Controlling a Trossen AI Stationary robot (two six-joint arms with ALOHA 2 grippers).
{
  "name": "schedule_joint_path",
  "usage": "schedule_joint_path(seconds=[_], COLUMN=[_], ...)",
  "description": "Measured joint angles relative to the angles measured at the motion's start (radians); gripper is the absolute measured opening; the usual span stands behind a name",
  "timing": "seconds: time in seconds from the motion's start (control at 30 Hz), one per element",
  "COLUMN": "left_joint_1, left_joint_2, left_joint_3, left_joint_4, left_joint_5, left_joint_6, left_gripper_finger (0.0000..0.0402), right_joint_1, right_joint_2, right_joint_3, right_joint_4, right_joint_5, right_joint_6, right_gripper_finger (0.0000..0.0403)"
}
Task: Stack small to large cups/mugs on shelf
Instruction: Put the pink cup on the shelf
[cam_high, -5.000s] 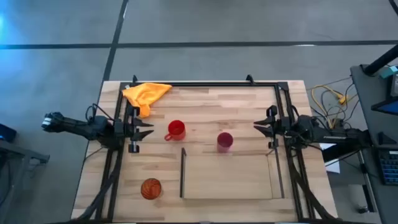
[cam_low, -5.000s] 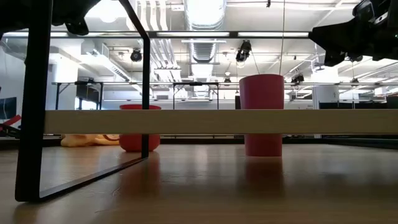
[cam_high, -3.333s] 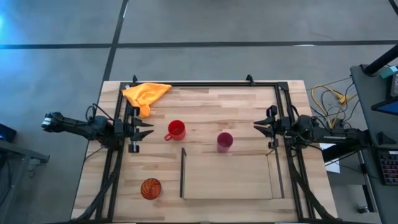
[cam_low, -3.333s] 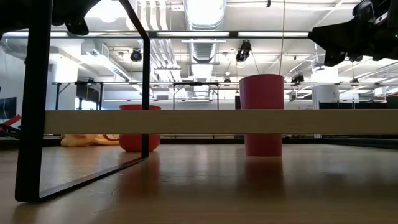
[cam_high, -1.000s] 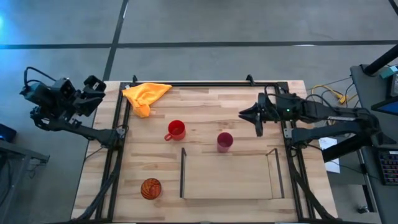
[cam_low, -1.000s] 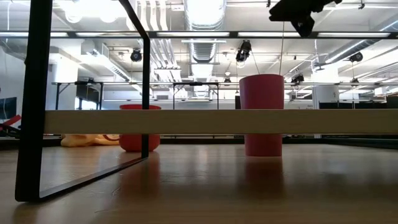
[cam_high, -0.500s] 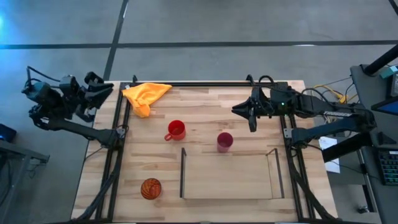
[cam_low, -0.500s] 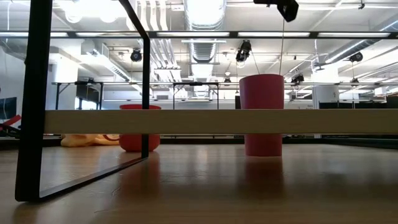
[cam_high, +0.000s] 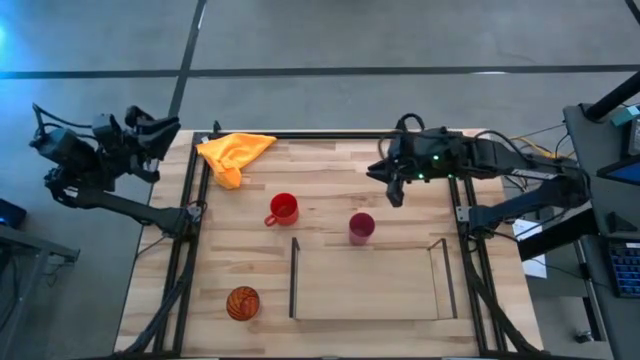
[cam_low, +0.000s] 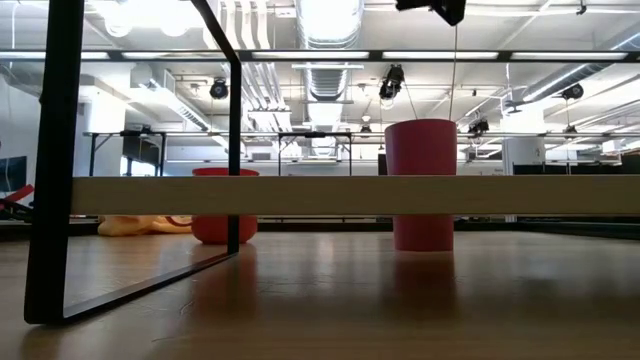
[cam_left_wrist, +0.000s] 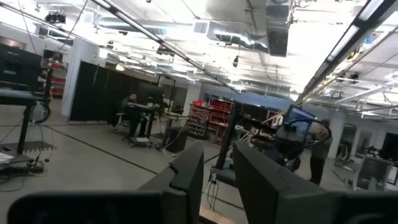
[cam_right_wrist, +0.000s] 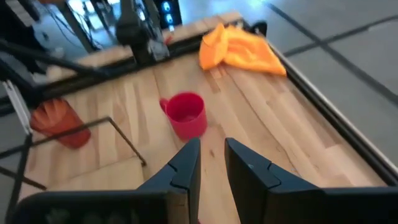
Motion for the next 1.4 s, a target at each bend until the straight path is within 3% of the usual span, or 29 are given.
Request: schedule_joint_path(seconds=[0.37, 0.57, 0.77, 0.97, 1.4], left_joint_1=[0.0, 0.0, 0.0, 0.0, 0.0], left_joint_2=[0.079, 0.082, 0.087, 0.088, 0.077], left_joint_3=[0.01, 0.009, 0.004, 0.001, 0.003], left_joint_4=[-0.038, -0.036, 0.009, 0.01, 0.011], left_joint_5=[0.0, 0.0, 0.015, 0.024, 0.024], left_joint_6=[0.001, -0.001, -0.003, -0.003, -0.001], left_gripper_finger=[0.0129, 0.0153, 0.0156, 0.0156, 0.0156], right_joint_1=[0.0, 0.0, -0.001, -0.002, -0.003], right_joint_2=[0.127, 0.208, 0.276, 0.33, 0.399], right_joint_3=[0.039, 0.038, 0.038, 0.038, 0.039], right_joint_4=[-0.248, -0.305, -0.32, -0.491, -0.622], right_joint_5=[0.001, 0.016, -0.039, -0.064, -0.07], right_joint_6=[-0.006, -0.121, -0.072, -0.019, -0.079], right_gripper_finger=[0.0068, 0.0068, 0.0068, 0.0068, 0.0073])
